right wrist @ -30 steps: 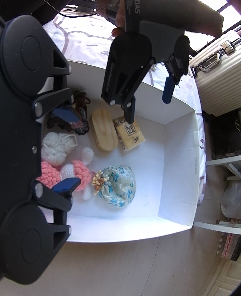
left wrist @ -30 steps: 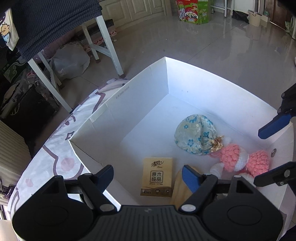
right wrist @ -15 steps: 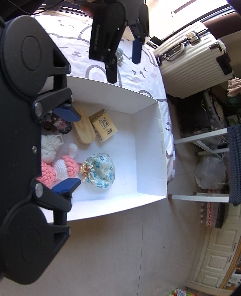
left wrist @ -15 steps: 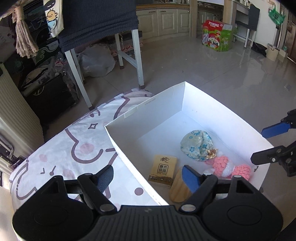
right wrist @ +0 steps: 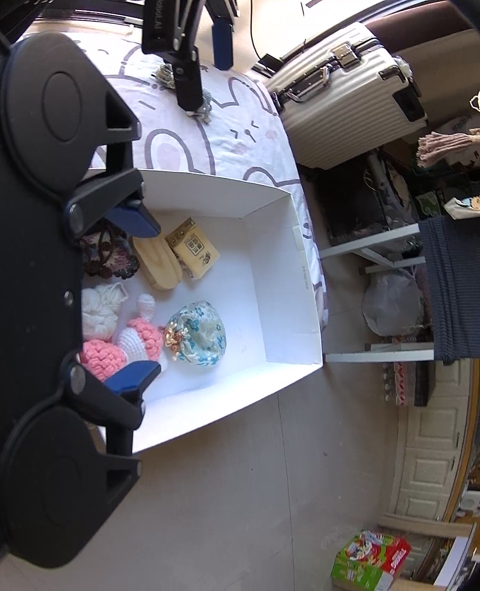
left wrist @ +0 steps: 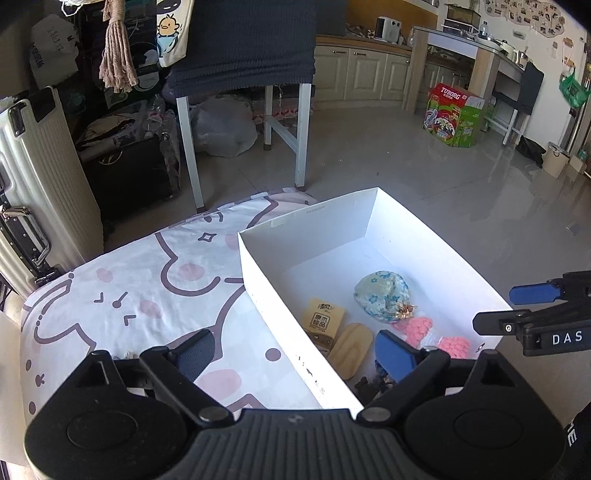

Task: Organize objects
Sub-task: 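Withdraw both grippers from the box toward the grey knit toy and rope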

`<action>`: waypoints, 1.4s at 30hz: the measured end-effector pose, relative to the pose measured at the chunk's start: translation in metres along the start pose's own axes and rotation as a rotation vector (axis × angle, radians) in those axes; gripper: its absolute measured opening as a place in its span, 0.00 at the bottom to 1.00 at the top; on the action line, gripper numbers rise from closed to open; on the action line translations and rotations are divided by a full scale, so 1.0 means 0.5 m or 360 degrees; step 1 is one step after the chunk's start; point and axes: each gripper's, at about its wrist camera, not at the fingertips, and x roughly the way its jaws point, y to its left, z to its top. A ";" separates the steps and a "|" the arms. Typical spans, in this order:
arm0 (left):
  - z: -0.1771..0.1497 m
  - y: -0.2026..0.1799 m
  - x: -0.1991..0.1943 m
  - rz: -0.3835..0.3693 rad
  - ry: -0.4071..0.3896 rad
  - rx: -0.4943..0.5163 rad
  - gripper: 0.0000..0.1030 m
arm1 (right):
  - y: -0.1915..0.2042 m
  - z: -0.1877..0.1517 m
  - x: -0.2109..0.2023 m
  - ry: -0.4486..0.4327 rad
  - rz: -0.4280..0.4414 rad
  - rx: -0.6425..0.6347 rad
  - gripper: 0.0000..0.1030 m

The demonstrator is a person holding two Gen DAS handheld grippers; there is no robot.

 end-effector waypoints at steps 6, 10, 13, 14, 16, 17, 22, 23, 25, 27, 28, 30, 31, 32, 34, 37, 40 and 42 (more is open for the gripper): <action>-0.023 0.015 -0.009 -0.0044 -0.0010 -0.0069 1.00 | 0.010 -0.031 -0.017 -0.0055 -0.0076 0.0066 0.80; -0.039 0.020 -0.003 -0.0054 0.0005 -0.0081 1.00 | 0.008 -0.043 -0.017 -0.0074 -0.0126 0.0124 0.90; -0.049 0.028 0.005 -0.0044 0.0017 -0.0106 1.00 | 0.008 -0.047 -0.021 -0.0100 -0.0143 0.0147 0.91; -0.051 0.030 0.007 -0.0038 0.0019 -0.0112 1.00 | 0.009 -0.048 -0.023 -0.0110 -0.0150 0.0151 0.93; -0.054 0.036 0.011 -0.0038 0.0029 -0.0125 1.00 | 0.012 -0.048 -0.023 -0.0119 -0.0161 0.0144 0.96; -0.055 0.039 0.013 -0.0038 0.0034 -0.0134 1.00 | 0.013 -0.048 -0.022 -0.0121 -0.0161 0.0137 0.96; -0.060 0.046 0.014 -0.0028 0.0034 -0.0154 1.00 | 0.022 -0.049 -0.018 -0.0122 -0.0172 0.0104 1.00; -0.060 0.047 0.014 -0.0027 0.0033 -0.0160 1.00 | 0.023 -0.049 -0.018 -0.0127 -0.0174 0.0103 1.00; -0.062 0.048 0.013 -0.0024 0.0031 -0.0166 1.00 | 0.025 -0.048 -0.018 -0.0126 -0.0166 0.0105 1.00; -0.063 0.051 0.011 -0.0023 0.0031 -0.0169 1.00 | 0.027 -0.047 -0.017 -0.0129 -0.0161 0.0116 1.00; -0.063 0.053 0.010 -0.0023 0.0030 -0.0172 1.00 | 0.030 -0.045 -0.017 -0.0130 -0.0161 0.0115 1.00; -0.065 0.059 0.007 -0.0024 0.0027 -0.0185 1.00 | 0.036 -0.042 -0.015 -0.0134 -0.0160 0.0115 1.00; -0.067 0.063 0.005 -0.0021 0.0024 -0.0194 1.00 | 0.040 -0.040 -0.014 -0.0134 -0.0154 0.0113 1.00; -0.068 0.068 0.003 -0.0015 0.0021 -0.0204 1.00 | 0.046 -0.038 -0.012 -0.0132 -0.0147 0.0110 1.00; -0.071 0.080 -0.001 -0.0002 0.0018 -0.0220 1.00 | 0.060 -0.034 -0.006 -0.0124 -0.0133 0.0098 1.00; -0.079 0.100 -0.008 0.0028 0.0013 -0.0257 1.00 | 0.084 -0.026 0.003 -0.0113 -0.0114 0.0067 1.00; -0.088 0.124 -0.017 0.0052 0.0008 -0.0291 1.00 | 0.111 -0.018 0.015 -0.0099 -0.0094 0.0028 1.00; -0.093 0.140 -0.025 0.0070 0.0003 -0.0308 1.00 | 0.129 -0.014 0.022 -0.0090 -0.0081 0.0007 1.00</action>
